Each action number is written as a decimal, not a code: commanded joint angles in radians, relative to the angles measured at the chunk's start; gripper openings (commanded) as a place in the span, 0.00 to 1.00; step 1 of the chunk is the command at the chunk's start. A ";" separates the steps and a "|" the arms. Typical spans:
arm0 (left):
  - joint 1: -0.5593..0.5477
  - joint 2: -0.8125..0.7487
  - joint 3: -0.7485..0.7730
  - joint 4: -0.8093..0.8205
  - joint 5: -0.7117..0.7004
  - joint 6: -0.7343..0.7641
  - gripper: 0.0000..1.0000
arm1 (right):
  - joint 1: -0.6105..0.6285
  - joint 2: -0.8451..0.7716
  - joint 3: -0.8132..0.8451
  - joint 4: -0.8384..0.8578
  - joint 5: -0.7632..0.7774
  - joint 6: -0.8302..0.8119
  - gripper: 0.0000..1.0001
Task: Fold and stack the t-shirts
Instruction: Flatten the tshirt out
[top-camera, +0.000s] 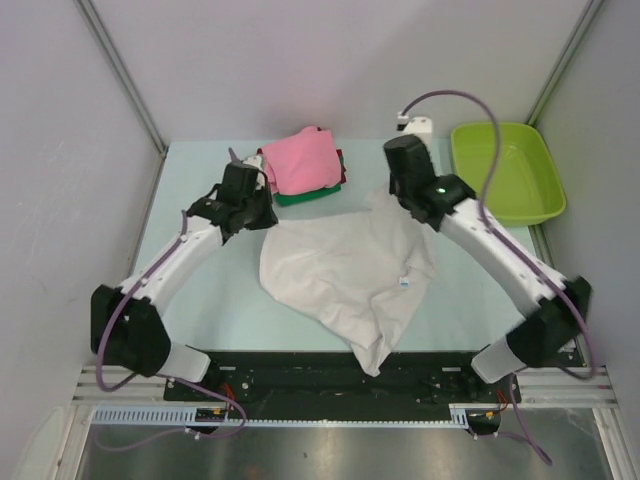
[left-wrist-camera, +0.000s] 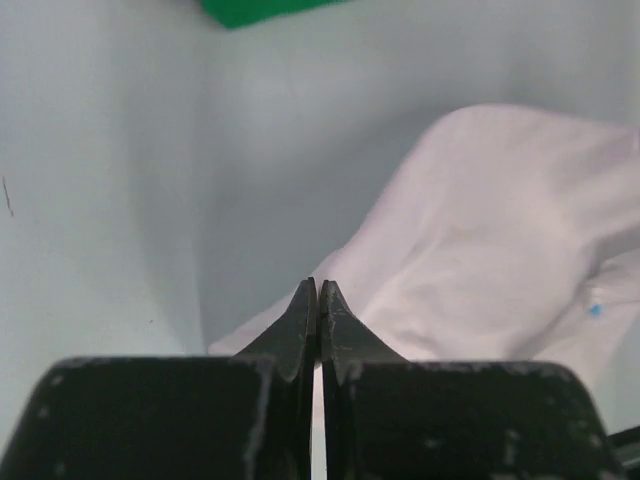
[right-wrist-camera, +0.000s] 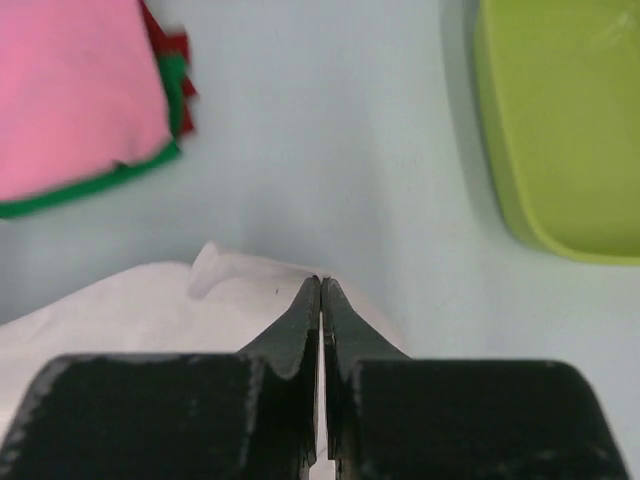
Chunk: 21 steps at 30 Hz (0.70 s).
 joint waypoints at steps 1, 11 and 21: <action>0.004 -0.174 0.109 0.017 0.075 0.030 0.00 | 0.033 -0.295 -0.010 -0.011 -0.018 -0.048 0.00; 0.004 -0.524 0.315 -0.027 0.149 0.065 0.00 | 0.119 -0.654 0.202 -0.203 -0.205 -0.105 0.00; 0.004 -0.714 0.537 -0.024 0.263 0.088 0.00 | 0.075 -0.766 0.488 -0.192 -0.608 -0.100 0.00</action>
